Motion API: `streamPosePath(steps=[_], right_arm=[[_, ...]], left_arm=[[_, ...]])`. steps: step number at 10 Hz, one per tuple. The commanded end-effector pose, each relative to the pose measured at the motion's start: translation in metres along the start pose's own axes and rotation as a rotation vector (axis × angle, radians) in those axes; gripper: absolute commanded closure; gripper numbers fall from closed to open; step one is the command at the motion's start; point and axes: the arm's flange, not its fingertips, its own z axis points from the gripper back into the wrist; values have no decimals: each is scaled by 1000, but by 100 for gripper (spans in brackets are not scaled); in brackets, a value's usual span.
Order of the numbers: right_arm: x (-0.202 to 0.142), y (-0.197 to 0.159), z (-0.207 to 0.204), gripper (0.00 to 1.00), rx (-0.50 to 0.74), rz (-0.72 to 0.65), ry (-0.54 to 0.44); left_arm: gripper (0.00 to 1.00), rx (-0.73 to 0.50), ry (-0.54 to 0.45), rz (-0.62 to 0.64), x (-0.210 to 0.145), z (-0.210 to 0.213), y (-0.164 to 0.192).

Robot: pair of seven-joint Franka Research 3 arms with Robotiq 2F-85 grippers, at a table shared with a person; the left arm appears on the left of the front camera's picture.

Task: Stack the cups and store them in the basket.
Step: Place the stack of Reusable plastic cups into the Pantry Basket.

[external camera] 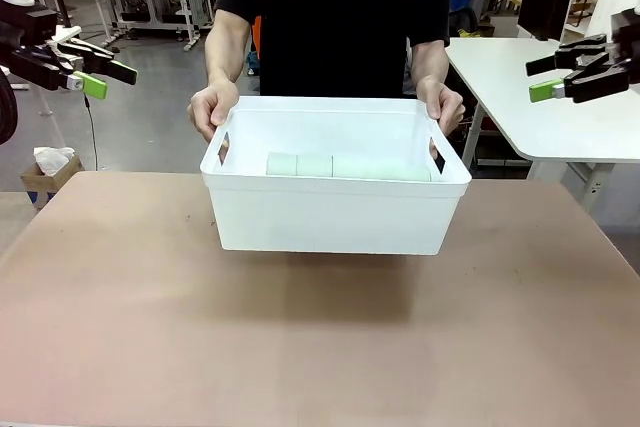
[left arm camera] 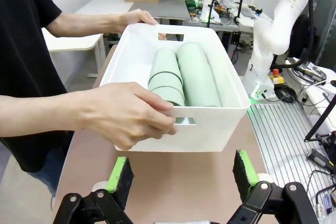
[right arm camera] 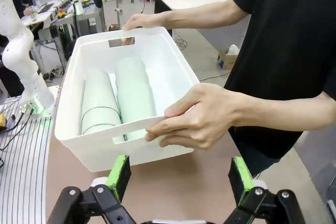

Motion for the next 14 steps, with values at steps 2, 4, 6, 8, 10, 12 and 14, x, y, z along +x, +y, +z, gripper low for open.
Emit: streamPosePath(steps=[2,4,6,8,10,12,14], right_arm=[[2,1,0,0,3,-22,-8],[2,1,0,0,3,-22,-8],[2,1,0,0,3,-22,-8],[2,1,0,0,3,-22,-8],[2,1,0,0,3,-22,-8],[2,1,0,0,3,-22,-8],[2,1,0,0,3,-22,-8]], left_arm=[[0,-7,13,4,2,-1,-2],[0,-7,13,4,2,-1,-2],[0,-7,13,4,2,-1,-2],[0,-7,13,4,2,-1,-2],[0,-7,13,4,2,-1,-2],[0,-7,13,4,2,-1,-2],[0,-7,13,4,2,-1,-2]])
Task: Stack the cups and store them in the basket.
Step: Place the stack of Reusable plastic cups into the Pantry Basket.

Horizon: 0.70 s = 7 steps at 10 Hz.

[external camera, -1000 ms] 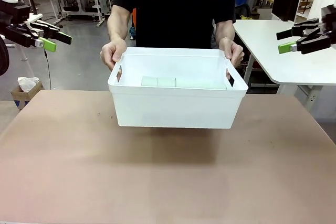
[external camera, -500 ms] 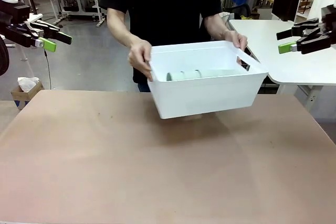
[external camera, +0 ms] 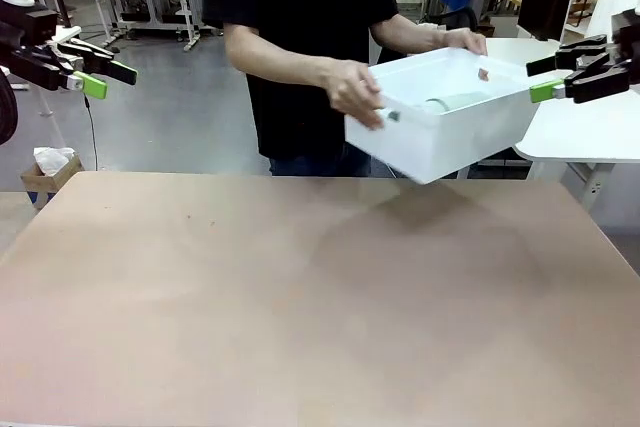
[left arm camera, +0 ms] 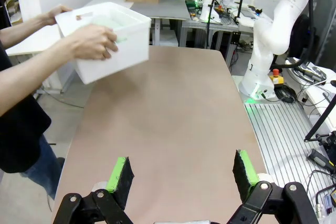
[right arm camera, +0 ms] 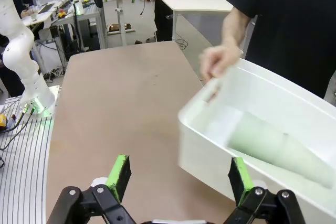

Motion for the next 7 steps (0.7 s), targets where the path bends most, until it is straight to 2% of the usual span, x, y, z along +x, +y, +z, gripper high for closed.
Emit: streamPosePath(steps=[1,7], right_arm=[[3,1,0,0,1,-21,-8],[3,1,0,0,1,-21,-8]], left_arm=[[0,-7,13,4,2,-1,-2],[0,-7,13,4,2,-1,-2]])
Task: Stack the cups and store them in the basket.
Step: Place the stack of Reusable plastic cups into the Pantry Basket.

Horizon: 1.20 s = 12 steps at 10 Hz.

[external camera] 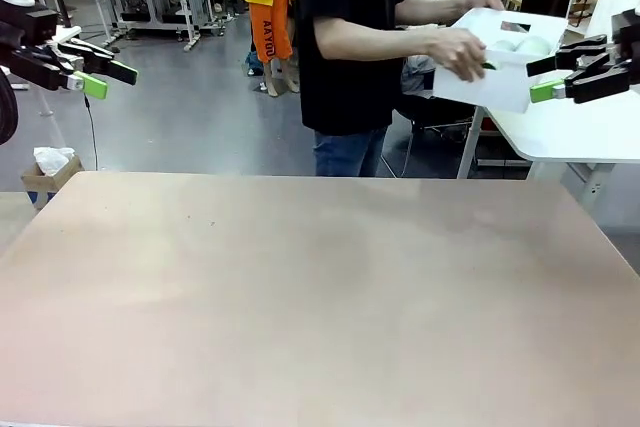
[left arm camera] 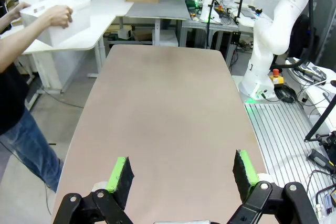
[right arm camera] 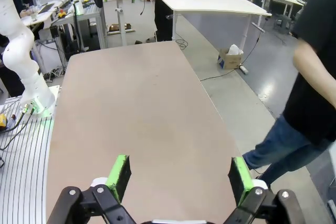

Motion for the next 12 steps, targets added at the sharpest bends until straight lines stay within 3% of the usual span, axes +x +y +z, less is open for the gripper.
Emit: streamPosePath(steps=[1,12], right_arm=[[3,1,0,0,1,-21,-8],[3,1,0,0,1,-21,-8]], left_arm=[[0,-7,13,4,2,-1,-2],[0,-7,13,4,2,-1,-2]])
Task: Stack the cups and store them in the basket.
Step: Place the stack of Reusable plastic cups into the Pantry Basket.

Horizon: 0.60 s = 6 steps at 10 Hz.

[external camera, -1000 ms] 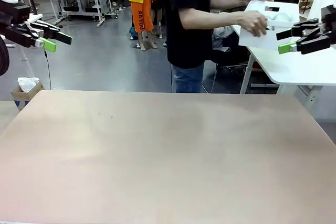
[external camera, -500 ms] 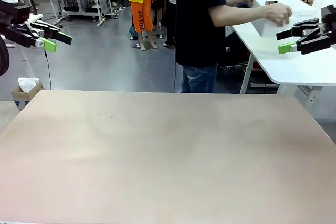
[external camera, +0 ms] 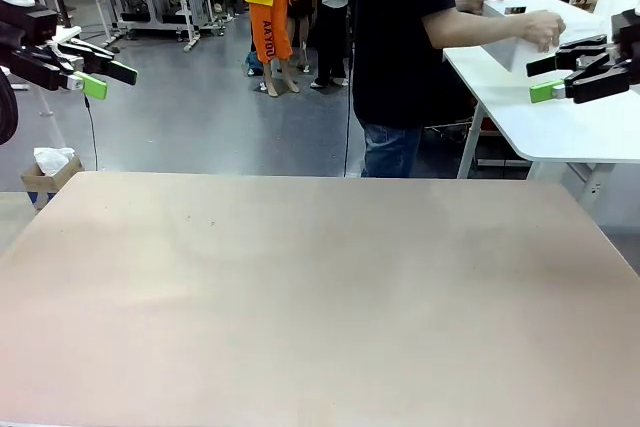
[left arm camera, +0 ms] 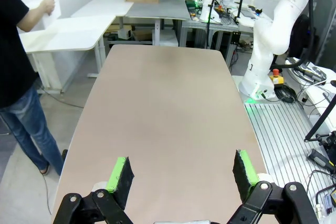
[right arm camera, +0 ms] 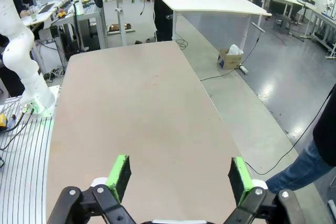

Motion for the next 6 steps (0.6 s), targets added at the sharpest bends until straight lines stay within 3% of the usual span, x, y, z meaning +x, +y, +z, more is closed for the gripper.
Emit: streamPosePath(steps=[1,6], right_arm=[[3,1,0,0,1,-21,-8],[3,1,0,0,1,-21,-8]], left_arm=[[0,-7,13,4,2,-1,-2],[0,-7,13,4,2,-1,-2]])
